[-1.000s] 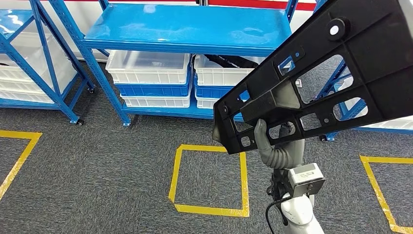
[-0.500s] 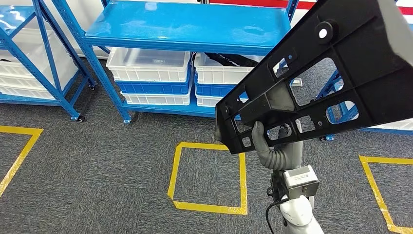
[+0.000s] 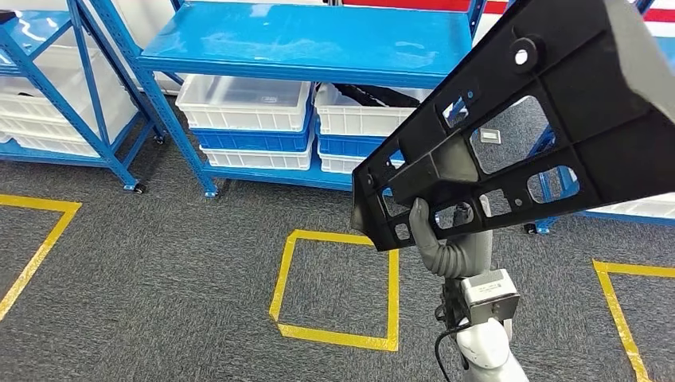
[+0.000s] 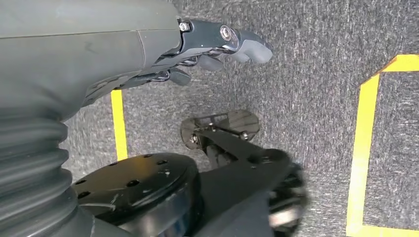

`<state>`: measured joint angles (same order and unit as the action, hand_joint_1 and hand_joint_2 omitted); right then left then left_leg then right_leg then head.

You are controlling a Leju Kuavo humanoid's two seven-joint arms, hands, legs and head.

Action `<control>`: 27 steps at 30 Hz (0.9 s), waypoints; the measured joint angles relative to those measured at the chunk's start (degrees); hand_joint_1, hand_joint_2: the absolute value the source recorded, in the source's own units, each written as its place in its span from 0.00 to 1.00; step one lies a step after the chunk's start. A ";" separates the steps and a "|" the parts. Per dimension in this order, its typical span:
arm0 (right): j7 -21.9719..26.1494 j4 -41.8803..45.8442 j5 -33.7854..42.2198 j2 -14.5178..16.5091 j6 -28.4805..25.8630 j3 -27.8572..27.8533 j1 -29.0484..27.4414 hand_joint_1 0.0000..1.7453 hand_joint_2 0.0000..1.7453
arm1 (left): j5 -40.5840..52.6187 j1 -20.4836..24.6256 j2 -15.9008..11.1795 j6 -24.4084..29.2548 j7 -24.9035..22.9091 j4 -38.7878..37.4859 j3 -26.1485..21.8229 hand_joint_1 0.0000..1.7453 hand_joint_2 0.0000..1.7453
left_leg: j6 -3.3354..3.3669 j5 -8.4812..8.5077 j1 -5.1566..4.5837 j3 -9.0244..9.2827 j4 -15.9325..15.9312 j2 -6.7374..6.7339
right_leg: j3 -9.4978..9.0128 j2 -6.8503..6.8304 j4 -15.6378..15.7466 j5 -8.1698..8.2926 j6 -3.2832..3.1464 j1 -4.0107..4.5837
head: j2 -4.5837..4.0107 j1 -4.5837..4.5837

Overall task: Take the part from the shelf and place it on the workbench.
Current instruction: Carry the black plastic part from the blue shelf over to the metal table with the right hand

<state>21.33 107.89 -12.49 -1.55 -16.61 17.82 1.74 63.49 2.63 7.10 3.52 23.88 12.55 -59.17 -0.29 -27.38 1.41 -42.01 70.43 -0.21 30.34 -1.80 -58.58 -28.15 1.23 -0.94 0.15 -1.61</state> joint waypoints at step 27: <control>0.04 0.05 -0.30 -0.44 0.13 0.06 -0.23 0.86 1.00 | 0.22 0.31 0.05 -0.11 -0.10 0.04 -0.10 0.00 1.00 | 1.95 4.51 -1.58 4.97 -11.27 5.09 | 0.50 4.75 0.26 -0.69 2.09 0.16 | 0.00 0.16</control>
<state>21.37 107.93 -12.79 -1.99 -16.48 17.88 1.51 63.72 2.94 7.15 3.41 23.78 12.59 -59.28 1.67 -22.86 -0.18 -37.04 59.16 4.88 30.84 2.95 -58.32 -28.84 3.32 -0.78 0.15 -1.45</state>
